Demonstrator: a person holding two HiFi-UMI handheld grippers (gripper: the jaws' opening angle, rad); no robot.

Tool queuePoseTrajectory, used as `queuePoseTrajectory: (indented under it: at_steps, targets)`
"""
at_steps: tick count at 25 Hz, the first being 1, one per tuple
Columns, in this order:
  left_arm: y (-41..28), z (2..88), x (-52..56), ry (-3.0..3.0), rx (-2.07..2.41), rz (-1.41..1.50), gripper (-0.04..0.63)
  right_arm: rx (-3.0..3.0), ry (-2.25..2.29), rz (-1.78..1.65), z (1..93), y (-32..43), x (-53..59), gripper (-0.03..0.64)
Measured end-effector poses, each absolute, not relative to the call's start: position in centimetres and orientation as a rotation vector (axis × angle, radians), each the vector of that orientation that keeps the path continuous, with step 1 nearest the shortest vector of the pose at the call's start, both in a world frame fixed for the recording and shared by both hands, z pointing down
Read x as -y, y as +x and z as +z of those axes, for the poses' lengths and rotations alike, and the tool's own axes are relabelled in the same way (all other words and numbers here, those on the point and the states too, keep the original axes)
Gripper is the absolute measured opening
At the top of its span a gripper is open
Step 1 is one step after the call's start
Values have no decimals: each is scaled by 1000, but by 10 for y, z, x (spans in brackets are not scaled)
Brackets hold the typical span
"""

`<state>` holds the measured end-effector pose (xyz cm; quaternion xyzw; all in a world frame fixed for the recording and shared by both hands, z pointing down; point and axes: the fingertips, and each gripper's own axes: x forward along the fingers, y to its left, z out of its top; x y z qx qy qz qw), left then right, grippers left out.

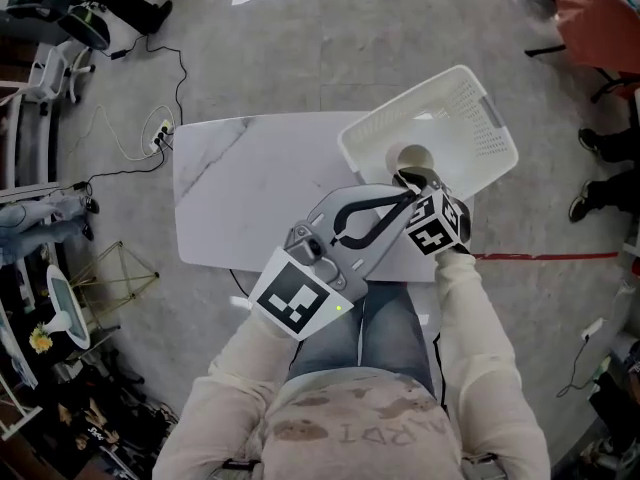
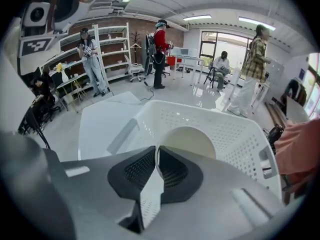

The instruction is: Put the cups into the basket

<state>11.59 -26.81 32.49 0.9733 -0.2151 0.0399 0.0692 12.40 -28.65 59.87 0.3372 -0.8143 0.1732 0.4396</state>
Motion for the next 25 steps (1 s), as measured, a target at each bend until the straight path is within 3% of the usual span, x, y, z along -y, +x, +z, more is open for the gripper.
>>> queuePoseTrajectory:
  at_steps: [8,25]
  targets:
    - [108,368,292,2908,538,152,2,1969,772,650,645,119,304,46]
    - [73,401,312,2844,577,139,2,1939,526,484,686,89,337,46]
